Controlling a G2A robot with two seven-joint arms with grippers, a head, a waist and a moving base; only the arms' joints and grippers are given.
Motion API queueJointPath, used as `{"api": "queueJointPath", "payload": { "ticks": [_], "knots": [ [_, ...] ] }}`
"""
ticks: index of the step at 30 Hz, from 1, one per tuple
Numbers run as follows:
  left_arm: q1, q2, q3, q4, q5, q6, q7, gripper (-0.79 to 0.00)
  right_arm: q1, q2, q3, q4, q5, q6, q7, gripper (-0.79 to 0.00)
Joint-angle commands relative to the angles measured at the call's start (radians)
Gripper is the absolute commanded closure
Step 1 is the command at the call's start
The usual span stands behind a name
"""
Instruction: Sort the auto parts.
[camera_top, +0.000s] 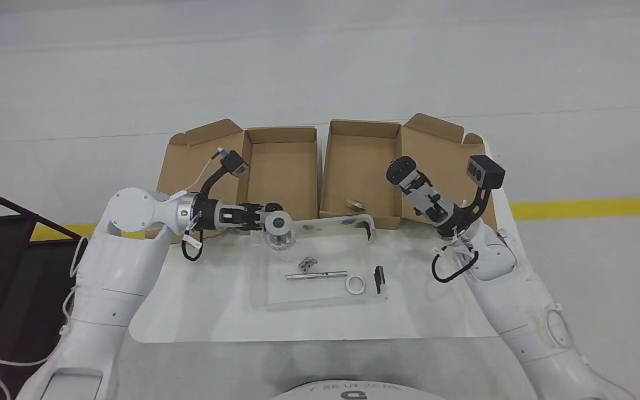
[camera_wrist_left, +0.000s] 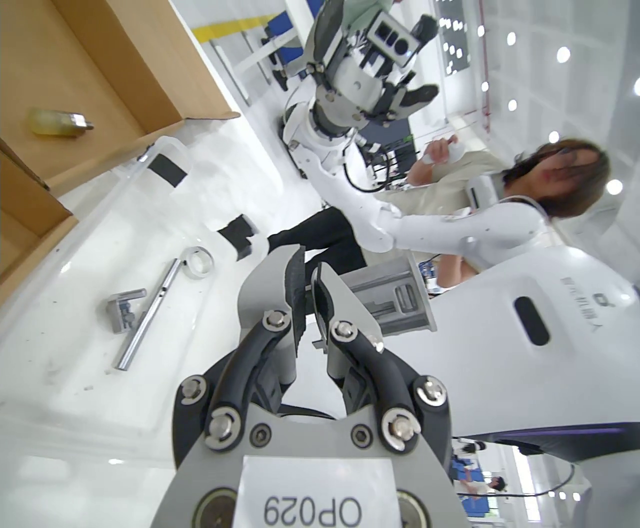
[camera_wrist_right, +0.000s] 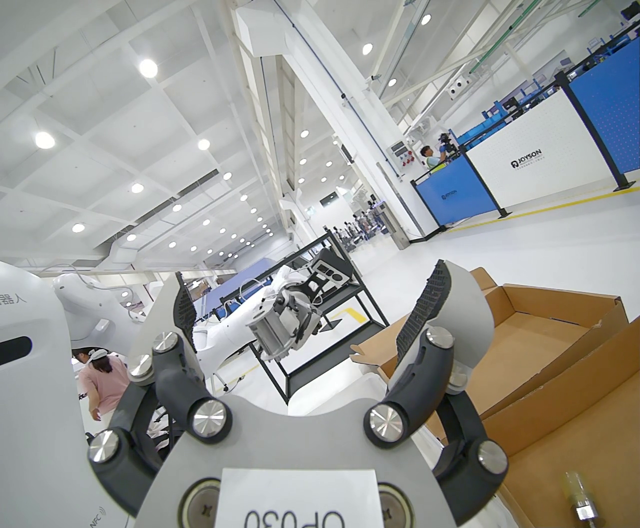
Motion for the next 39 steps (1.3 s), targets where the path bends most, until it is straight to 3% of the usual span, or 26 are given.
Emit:
{"api": "queueJointPath", "payload": {
  "ticks": [1,14,22,39],
  "knots": [
    [-0.007,-0.001,0.001,0.023,-0.042,0.026,-0.003,0.0,0.0,0.0,0.0,0.0,0.0,0.0,0.0,-0.785],
    [-0.026,0.002,0.004,0.033,0.006,0.019,0.006,0.0,0.0,0.0,0.0,0.0,0.0,0.0,0.0,-0.785],
    [0.012,-0.004,-0.041,0.094,-0.217,0.066,0.121,0.0,0.0,0.0,0.0,0.0,0.0,0.0,0.0,-0.785],
    [0.012,-0.017,0.014,-0.085,-0.16,0.074,0.269,0.0,0.0,0.0,0.0,0.0,0.0,0.0,0.0,-0.785]
  ]
}}
